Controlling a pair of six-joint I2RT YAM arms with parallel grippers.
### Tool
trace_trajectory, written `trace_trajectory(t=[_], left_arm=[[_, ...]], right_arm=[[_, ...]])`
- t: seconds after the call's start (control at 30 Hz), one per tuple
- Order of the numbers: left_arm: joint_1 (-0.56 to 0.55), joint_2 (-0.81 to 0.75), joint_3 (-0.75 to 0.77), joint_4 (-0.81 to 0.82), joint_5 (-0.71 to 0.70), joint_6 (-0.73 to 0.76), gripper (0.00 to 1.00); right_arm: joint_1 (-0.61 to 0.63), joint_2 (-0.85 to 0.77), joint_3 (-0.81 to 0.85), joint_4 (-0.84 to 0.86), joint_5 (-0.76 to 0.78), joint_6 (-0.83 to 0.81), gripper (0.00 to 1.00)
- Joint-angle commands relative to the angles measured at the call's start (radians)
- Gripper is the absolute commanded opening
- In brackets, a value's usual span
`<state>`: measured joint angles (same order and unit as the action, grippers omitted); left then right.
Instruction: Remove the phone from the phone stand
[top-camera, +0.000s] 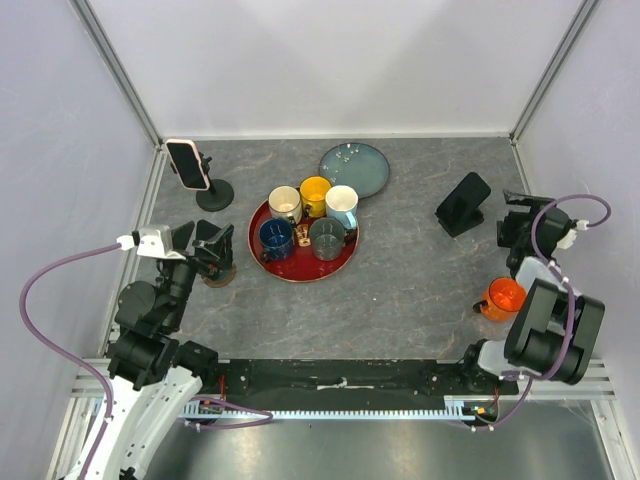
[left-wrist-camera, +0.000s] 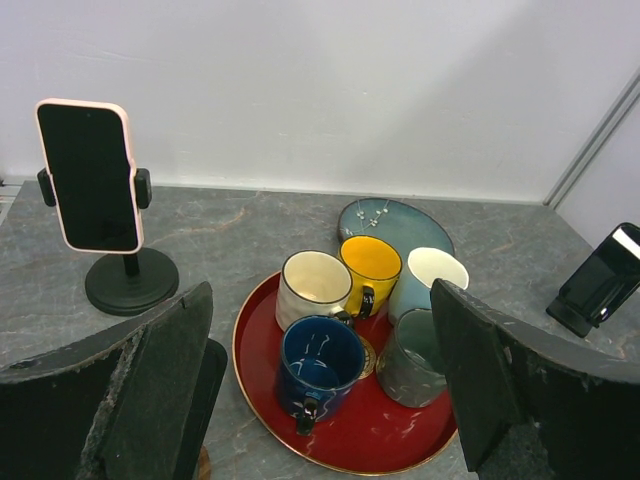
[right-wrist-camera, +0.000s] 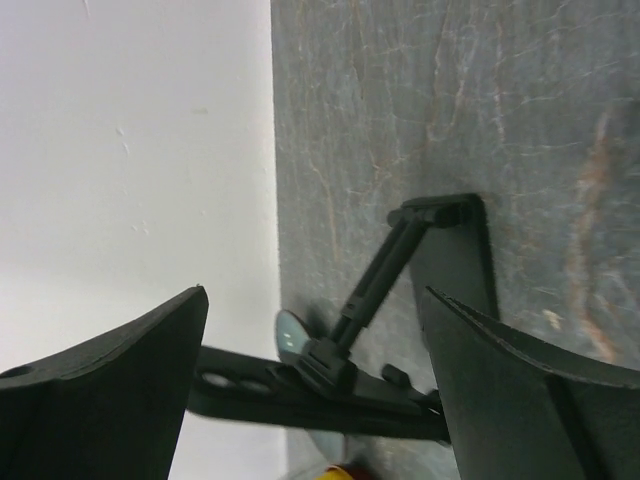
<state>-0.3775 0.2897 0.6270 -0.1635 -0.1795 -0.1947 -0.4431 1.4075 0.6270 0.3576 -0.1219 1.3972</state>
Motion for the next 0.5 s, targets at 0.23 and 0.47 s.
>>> trace_trajectory(t=[0.23, 0.47], left_arm=[[-0.004, -0.004, -0.003, 0.022, 0.034, -0.037, 0.96], [-0.014, 0.005, -0.003, 0.022, 0.038, -0.037, 0.96]], right_arm=[[-0.011, -0.364, -0.194, 0.078, -0.064, -0.610, 0.96], [0.076, -0.283, -0.161, 0.167, -0.235, -0.774, 0.95]])
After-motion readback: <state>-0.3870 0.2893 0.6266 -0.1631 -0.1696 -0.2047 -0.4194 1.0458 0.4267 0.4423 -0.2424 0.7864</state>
